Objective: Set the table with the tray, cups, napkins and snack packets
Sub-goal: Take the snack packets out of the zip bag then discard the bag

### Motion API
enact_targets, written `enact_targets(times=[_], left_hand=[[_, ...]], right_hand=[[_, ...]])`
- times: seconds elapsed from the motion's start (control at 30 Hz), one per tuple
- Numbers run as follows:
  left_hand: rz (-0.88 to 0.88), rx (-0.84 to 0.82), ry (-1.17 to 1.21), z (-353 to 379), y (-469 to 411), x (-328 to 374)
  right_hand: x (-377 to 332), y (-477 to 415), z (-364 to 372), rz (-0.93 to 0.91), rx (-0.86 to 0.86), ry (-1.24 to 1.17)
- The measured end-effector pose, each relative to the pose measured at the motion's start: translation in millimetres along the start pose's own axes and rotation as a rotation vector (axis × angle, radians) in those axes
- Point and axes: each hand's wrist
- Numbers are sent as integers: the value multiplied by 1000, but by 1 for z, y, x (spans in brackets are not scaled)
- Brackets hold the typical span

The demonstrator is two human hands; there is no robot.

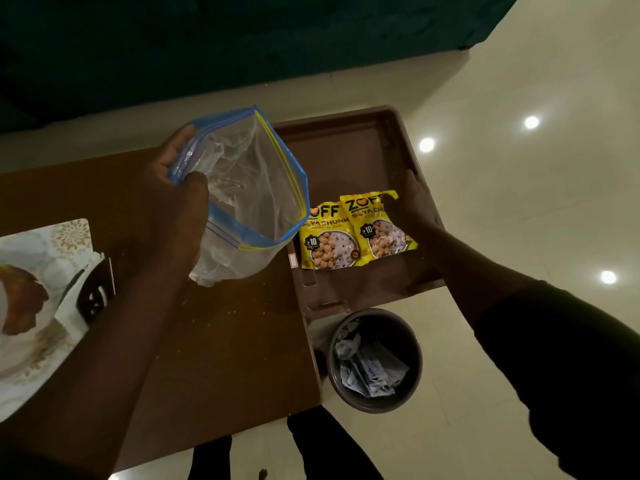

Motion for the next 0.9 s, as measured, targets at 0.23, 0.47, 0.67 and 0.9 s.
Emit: enact_targets(times=[0.23, 0.47, 0.67, 0.9], left_hand=[[-68, 7, 105, -2, 2, -6], [-224, -11, 364, -21, -16, -5], [-516, -170, 711, -16, -13, -6], [-258, -285, 662, -36, -6, -13]], right_hand=[[-87, 26, -12, -84, -12, -603], [-120, 98, 15, -181, -469, -1013], [-153, 143, 40, -348, -518, -829], [-151, 134, 46, -47, -174, -826]])
Point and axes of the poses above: each hand's wrist, its own y-axis away from the middle knuckle, its own z-axis out of the palm, x = y × z, and after that the axes turned 3 degrees about y, right-handed
